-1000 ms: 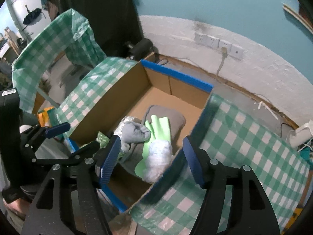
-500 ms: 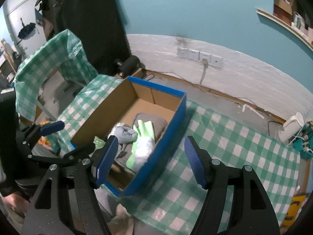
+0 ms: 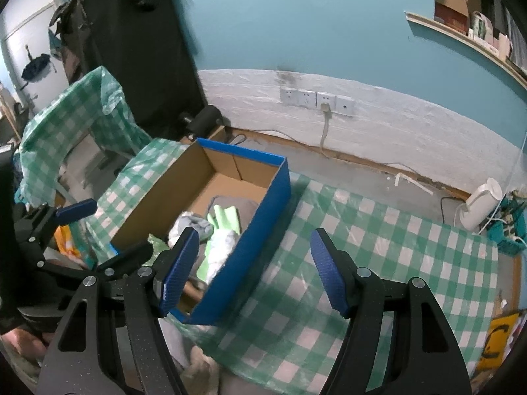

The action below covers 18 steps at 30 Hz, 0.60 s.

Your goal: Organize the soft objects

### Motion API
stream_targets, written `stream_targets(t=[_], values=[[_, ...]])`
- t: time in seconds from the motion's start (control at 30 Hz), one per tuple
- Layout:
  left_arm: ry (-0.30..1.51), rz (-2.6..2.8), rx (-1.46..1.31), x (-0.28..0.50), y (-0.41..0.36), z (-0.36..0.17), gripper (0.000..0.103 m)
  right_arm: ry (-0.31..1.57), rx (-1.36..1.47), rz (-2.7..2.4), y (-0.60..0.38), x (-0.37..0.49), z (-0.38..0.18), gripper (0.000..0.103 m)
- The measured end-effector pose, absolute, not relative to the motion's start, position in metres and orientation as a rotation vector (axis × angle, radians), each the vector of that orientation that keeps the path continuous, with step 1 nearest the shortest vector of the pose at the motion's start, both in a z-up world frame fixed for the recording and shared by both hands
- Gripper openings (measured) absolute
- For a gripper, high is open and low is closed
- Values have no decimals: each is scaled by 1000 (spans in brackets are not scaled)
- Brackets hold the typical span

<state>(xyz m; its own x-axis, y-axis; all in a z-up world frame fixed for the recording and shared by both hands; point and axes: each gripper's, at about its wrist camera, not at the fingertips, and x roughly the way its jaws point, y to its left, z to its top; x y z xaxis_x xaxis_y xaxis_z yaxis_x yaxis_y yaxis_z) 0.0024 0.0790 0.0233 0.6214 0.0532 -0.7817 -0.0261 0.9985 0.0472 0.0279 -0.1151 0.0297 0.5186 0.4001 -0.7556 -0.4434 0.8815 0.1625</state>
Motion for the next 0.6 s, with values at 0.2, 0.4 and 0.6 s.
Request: stream_targets(t=[0.2, 0.4, 0.6], values=[[915, 38, 37, 6, 72, 21, 101, 901, -44, 496, -123, 28, 27, 70], [918, 31, 34, 7, 71, 21, 101, 901, -44, 499, -123, 28, 27, 70], [928, 31, 32, 7, 71, 20, 101, 900, -46, 501, -124, 27, 28, 70]])
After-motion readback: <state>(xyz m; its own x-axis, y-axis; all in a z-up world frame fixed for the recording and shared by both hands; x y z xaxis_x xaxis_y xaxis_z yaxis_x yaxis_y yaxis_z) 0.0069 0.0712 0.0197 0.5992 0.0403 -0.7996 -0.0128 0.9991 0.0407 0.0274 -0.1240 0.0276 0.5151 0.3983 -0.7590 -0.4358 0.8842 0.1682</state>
